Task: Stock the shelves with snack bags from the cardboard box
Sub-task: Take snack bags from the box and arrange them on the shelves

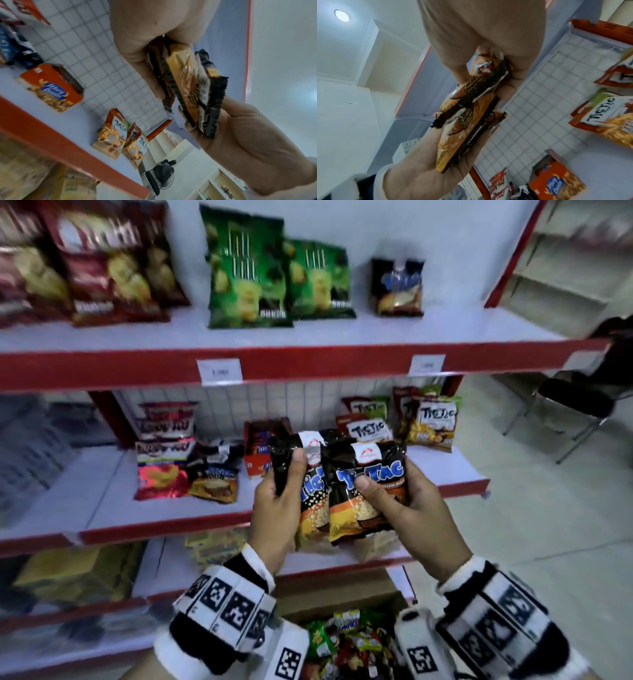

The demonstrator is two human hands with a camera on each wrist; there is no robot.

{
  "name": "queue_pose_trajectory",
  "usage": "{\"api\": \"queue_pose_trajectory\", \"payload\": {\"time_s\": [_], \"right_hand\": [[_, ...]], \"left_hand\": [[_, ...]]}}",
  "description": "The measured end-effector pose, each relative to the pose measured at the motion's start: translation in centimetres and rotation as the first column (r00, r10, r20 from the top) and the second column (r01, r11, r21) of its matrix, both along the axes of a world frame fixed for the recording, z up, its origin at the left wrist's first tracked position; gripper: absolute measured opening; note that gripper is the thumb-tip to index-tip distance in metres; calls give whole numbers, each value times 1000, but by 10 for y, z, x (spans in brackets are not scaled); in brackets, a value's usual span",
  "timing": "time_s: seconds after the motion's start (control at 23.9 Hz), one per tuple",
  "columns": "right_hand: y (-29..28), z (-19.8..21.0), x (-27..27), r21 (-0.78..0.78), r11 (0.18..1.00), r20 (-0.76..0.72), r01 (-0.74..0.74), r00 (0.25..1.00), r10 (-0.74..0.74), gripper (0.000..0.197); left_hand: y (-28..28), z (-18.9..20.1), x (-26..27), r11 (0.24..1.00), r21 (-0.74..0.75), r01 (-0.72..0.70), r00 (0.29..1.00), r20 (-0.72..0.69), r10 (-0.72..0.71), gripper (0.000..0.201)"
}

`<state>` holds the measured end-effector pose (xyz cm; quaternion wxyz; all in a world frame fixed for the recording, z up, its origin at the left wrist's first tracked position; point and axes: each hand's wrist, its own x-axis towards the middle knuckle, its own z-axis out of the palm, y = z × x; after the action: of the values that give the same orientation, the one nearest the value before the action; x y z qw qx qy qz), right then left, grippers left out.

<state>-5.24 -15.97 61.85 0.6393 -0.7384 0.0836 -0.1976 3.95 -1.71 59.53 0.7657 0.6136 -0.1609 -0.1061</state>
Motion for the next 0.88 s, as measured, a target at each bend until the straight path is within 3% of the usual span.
{"api": "queue_pose_trajectory", "payload": {"time_s": [0.13,0.21,0.25,0.38,0.54,0.67,0.8,0.84,0.88], "right_hand": [[17,67,-12,-39,997,65,66,996,-63,60],[12,90,-12,-75,995,71,69,995,-64,85],[6,99,-11,-91,992,73,82,994,-75,88],[-16,146,-8,-128,988,128,91,989,-75,48],[-77,217,26,-207,955,136,212,973,-187,28],[-139,258,76,-442,840,63,315,945,-321,23],[-190,275,129,-748,606,-41,271,893,-449,32],[-204,275,150,-788,580,-91,206,893,-441,35],[-215,266,166,-771,625,-187,123,894,-408,37]], "left_hand": [[24,66,5,958,-88,274,962,30,-273,38],[25,89,13,943,-15,333,935,135,-328,36],[26,98,18,944,8,331,928,178,-327,36],[22,123,31,967,-1,256,939,237,-248,33],[15,156,58,983,19,181,949,258,-179,19],[1,187,79,993,42,113,944,307,-121,17],[-21,217,101,997,56,50,939,338,-66,11],[-31,223,111,997,66,39,934,352,-60,9],[-38,223,113,996,80,32,938,341,-57,9]]}}
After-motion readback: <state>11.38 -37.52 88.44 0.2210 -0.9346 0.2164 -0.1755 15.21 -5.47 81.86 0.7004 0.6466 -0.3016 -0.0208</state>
